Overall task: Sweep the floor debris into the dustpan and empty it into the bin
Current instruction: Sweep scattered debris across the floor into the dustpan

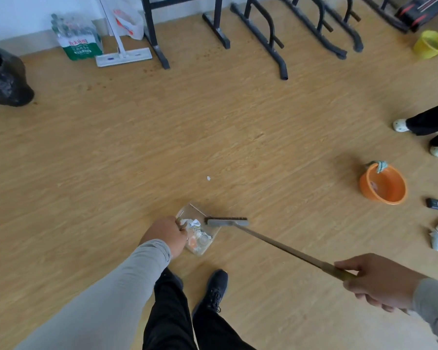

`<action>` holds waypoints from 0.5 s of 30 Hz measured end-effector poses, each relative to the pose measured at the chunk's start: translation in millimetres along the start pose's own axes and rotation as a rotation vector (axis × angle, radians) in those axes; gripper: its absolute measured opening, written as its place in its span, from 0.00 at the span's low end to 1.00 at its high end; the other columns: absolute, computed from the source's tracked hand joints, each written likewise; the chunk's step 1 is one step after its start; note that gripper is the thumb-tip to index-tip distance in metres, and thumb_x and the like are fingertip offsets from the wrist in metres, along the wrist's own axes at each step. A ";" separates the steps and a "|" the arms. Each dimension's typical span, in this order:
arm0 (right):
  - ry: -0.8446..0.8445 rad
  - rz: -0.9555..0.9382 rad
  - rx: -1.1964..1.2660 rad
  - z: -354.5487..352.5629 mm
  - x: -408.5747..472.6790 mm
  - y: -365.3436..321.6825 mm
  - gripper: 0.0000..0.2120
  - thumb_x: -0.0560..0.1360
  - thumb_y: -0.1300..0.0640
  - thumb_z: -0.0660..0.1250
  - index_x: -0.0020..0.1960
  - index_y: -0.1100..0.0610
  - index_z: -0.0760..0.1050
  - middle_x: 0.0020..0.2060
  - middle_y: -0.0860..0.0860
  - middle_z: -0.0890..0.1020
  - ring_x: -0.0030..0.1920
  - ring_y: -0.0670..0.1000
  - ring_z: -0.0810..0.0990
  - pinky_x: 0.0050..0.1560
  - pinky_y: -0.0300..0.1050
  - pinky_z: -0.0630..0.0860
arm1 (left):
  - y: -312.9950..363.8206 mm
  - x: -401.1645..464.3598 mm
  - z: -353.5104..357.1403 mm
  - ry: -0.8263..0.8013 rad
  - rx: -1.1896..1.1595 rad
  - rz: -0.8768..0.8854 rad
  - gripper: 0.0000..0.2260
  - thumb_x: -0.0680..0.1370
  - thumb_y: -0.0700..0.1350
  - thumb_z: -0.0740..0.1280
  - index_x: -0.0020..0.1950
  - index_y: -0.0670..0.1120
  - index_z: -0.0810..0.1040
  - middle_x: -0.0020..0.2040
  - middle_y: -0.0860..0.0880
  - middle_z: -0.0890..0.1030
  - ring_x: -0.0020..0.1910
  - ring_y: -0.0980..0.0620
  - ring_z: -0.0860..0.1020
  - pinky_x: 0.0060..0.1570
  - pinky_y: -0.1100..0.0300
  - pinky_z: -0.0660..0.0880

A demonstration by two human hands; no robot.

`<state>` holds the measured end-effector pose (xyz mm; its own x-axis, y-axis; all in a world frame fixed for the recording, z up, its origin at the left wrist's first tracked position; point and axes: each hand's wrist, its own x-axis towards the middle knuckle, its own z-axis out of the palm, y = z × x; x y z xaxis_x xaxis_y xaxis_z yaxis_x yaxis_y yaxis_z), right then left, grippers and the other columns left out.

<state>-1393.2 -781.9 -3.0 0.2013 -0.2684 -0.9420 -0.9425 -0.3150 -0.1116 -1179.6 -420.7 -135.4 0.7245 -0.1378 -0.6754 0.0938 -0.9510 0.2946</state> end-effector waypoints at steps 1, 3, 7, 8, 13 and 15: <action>0.007 -0.010 0.028 -2.2 -3.6 1.8 0.25 0.78 0.64 0.66 0.73 0.50 0.71 0.31 0.56 0.78 0.26 0.50 0.66 0.26 0.41 0.61 | -2.0 -1.3 -2.0 -0.004 0.008 -0.002 0.09 0.79 0.51 0.63 0.55 0.49 0.78 0.48 0.51 0.81 0.44 0.50 0.80 0.47 0.54 0.79; 0.040 -0.038 0.073 -0.3 -4.4 -1.8 0.25 0.78 0.64 0.66 0.74 0.51 0.70 0.31 0.56 0.78 0.26 0.50 0.67 0.26 0.41 0.61 | -5.6 -1.0 -8.1 -0.001 0.014 -0.009 0.09 0.79 0.51 0.63 0.55 0.50 0.78 0.48 0.51 0.81 0.45 0.50 0.80 0.48 0.53 0.79; 0.110 -0.108 0.153 14.6 20.1 -34.7 0.25 0.79 0.64 0.65 0.75 0.52 0.69 0.30 0.55 0.78 0.26 0.49 0.67 0.25 0.41 0.64 | -2.0 9.2 -23.4 0.036 -0.016 -0.028 0.08 0.78 0.52 0.64 0.53 0.51 0.78 0.46 0.52 0.81 0.44 0.49 0.81 0.51 0.52 0.80; 0.119 -0.122 0.184 19.4 29.6 -47.0 0.24 0.80 0.64 0.65 0.75 0.53 0.69 0.29 0.55 0.78 0.27 0.50 0.67 0.25 0.42 0.64 | 0.1 14.9 -26.3 0.049 -0.032 -0.032 0.08 0.78 0.52 0.65 0.52 0.51 0.78 0.46 0.52 0.82 0.44 0.49 0.81 0.51 0.51 0.80; 0.168 -0.155 0.265 38.0 81.5 -104.9 0.24 0.80 0.65 0.63 0.75 0.55 0.68 0.33 0.58 0.76 0.28 0.52 0.67 0.23 0.40 0.62 | 14.3 44.5 -35.8 0.047 -0.012 -0.040 0.04 0.78 0.51 0.65 0.49 0.52 0.77 0.43 0.53 0.81 0.41 0.51 0.80 0.49 0.54 0.79; 0.164 -0.157 0.225 40.3 105.3 -124.5 0.23 0.79 0.65 0.61 0.73 0.54 0.70 0.35 0.58 0.76 0.31 0.54 0.69 0.25 0.42 0.64 | 21.8 57.4 -38.6 0.062 -0.033 -0.049 0.05 0.78 0.51 0.66 0.49 0.51 0.78 0.44 0.51 0.82 0.42 0.50 0.81 0.50 0.52 0.80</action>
<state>-1265.4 -734.2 -101.0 0.3720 -0.3815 -0.8462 -0.9282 -0.1603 -0.3358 -1109.6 -438.6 -141.7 0.7591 -0.0726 -0.6469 0.1522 -0.9464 0.2848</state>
